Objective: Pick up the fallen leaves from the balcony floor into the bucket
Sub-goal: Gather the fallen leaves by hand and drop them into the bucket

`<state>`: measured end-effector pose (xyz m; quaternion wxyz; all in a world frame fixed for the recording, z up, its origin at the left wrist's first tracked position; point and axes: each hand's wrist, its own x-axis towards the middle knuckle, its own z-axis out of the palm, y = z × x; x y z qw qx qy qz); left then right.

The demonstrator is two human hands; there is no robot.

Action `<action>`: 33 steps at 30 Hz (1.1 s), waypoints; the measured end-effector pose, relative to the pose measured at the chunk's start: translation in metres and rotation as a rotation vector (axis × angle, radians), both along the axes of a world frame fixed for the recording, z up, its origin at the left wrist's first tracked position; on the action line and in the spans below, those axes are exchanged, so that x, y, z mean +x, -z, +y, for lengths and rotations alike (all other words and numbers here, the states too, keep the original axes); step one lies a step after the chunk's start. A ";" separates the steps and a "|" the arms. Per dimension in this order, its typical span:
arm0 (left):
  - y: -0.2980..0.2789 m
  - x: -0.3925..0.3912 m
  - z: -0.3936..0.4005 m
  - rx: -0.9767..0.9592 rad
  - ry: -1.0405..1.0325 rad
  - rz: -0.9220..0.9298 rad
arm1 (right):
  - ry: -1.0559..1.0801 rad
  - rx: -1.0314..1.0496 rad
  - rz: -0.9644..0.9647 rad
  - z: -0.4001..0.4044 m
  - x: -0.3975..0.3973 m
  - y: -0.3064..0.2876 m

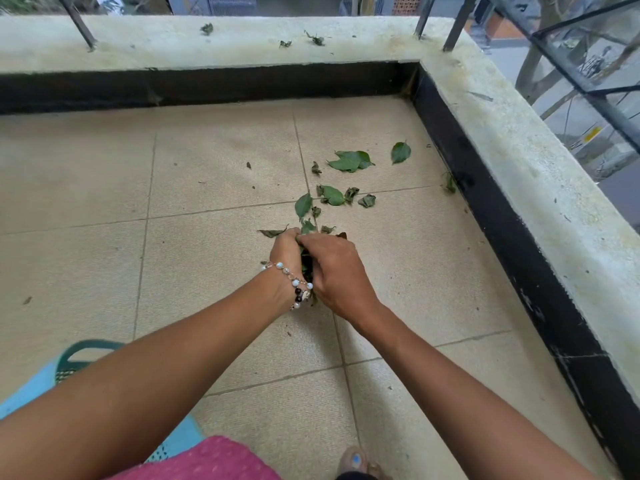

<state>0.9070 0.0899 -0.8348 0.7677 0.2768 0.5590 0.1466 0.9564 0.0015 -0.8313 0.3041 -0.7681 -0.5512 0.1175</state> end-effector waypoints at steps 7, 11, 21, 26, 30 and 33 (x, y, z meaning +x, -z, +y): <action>0.005 -0.007 0.017 0.068 -0.027 0.152 | 0.006 -0.210 0.379 0.001 0.024 -0.009; 0.004 -0.018 0.032 0.045 -0.102 0.149 | 0.204 -0.177 0.270 0.016 0.060 -0.001; 0.001 -0.046 0.059 0.050 -0.228 0.199 | -0.122 -0.374 -0.225 0.073 0.054 0.017; -0.001 -0.055 0.064 0.060 -0.275 0.205 | -0.153 -0.581 -0.305 0.091 0.050 0.015; -0.005 -0.056 0.063 0.064 -0.268 0.203 | -0.283 -0.761 -0.241 0.090 0.059 0.024; -0.007 -0.058 0.066 0.068 -0.254 0.194 | -0.305 -0.657 -0.287 0.080 0.060 0.024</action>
